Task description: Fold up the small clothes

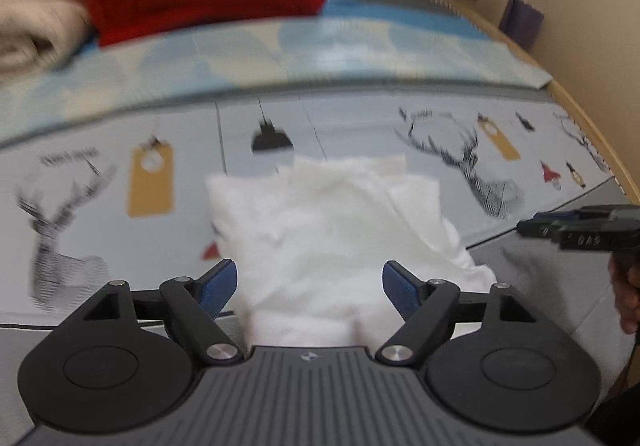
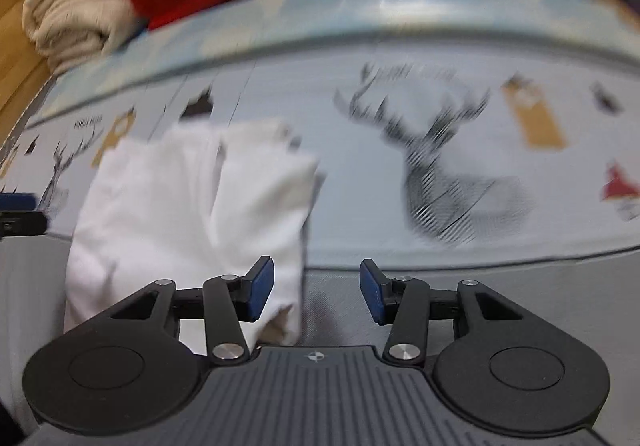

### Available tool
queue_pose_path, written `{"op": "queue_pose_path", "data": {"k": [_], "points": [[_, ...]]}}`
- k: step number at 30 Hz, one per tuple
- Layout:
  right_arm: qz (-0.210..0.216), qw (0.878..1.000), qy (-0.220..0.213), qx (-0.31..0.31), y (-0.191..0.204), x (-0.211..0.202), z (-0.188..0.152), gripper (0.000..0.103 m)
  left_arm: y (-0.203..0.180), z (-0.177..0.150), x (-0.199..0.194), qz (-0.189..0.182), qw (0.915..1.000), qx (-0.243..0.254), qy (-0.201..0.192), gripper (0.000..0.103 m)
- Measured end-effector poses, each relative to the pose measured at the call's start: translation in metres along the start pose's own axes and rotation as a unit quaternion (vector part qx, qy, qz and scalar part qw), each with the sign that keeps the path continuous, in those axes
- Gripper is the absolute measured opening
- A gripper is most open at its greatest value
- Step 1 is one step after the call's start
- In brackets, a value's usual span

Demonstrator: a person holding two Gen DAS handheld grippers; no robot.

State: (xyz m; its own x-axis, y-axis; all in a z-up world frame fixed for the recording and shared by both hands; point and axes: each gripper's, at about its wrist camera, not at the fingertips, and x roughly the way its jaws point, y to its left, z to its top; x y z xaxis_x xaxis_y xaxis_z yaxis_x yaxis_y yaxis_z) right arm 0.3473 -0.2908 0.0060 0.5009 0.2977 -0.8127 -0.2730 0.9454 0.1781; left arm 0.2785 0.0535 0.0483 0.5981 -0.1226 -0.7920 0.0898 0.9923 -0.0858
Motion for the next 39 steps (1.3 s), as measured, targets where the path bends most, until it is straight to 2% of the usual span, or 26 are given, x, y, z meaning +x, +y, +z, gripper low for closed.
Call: {"op": "queue_pose_path", "data": {"k": [2, 4, 6, 8, 10, 12, 14, 15, 16, 17, 18, 19, 20, 23, 28, 33, 39], "points": [[-0.009, 0.999, -0.039, 0.009, 0.000, -0.027, 0.004, 0.051, -0.008, -0.009, -0.030, -0.001, 0.9996, 0.001, -0.029, 0.085], [0.002, 0.996, -0.083, 0.033, 0.003, -0.061, 0.004, 0.054, -0.016, -0.025, -0.059, -0.008, 0.9985, -0.006, -0.055, 0.087], [0.011, 0.992, -0.119, 0.043, 0.007, -0.091, 0.000, 0.063, -0.025, -0.043, -0.085, -0.006, 0.9970, -0.012, -0.076, 0.088], [0.010, 0.987, -0.154, 0.039, 0.015, -0.124, -0.011, 0.077, -0.036, -0.065, -0.106, 0.004, 0.9956, -0.016, -0.092, 0.088], [0.008, 0.983, -0.180, 0.029, 0.025, -0.147, -0.028, 0.085, -0.047, -0.089, -0.124, 0.021, 0.9935, -0.024, -0.110, 0.089], [0.010, 0.980, -0.199, 0.014, 0.036, -0.165, -0.050, 0.086, -0.056, -0.112, -0.137, 0.051, 0.9901, -0.026, -0.128, 0.089], [0.009, 0.979, -0.205, -0.004, 0.047, -0.172, -0.077, 0.086, -0.063, -0.136, -0.143, 0.096, 0.9833, -0.035, -0.151, 0.094], [0.008, 0.979, -0.202, -0.011, 0.051, -0.172, -0.088, 0.086, -0.065, -0.148, -0.144, 0.106, 0.9805, -0.040, -0.161, 0.100], [0.007, 0.981, -0.191, -0.016, 0.056, -0.170, -0.099, 0.086, -0.065, -0.160, -0.141, 0.107, 0.9800, -0.043, -0.162, 0.102], [0.005, 0.983, -0.181, -0.019, 0.061, -0.167, -0.106, 0.086, -0.066, -0.166, -0.134, 0.102, 0.9842, -0.042, -0.139, 0.102], [0.009, 0.982, -0.190, -0.019, 0.065, -0.167, -0.113, 0.087, -0.067, -0.167, -0.126, 0.094, 0.9891, -0.044, -0.104, 0.102], [0.011, 0.979, -0.200, -0.022, 0.068, -0.167, -0.121, 0.087, -0.067, -0.167, -0.123, 0.084, 0.9910, -0.053, -0.090, 0.102], [0.002, 0.980, -0.196, -0.030, 0.074, -0.163, -0.126, 0.087, -0.066, -0.167, -0.123, 0.082, 0.9900, -0.061, -0.098, 0.102], [-0.018, 0.981, -0.191, -0.026, 0.081, -0.151, -0.133, 0.087, -0.065, -0.162, -0.118, 0.125, 0.9856, -0.055, -0.100, 0.102], [-0.026, 0.984, -0.174, -0.012, 0.085, -0.138, -0.133, 0.087, -0.052, -0.158, -0.110, 0.122, 0.9853, -0.097, -0.069, 0.102], [-0.017, 0.986, -0.164, -0.019, 0.089, -0.136, -0.139, 0.087, -0.056, -0.161, -0.103, 0.118, 0.9875, -0.088, -0.056, 0.102], [-0.031, 0.986, -0.157, -0.045, 0.094, -0.137, -0.139, 0.087, -0.064, -0.159, -0.091, 0.110, 0.9901, -0.073, -0.046, 0.102]]}}
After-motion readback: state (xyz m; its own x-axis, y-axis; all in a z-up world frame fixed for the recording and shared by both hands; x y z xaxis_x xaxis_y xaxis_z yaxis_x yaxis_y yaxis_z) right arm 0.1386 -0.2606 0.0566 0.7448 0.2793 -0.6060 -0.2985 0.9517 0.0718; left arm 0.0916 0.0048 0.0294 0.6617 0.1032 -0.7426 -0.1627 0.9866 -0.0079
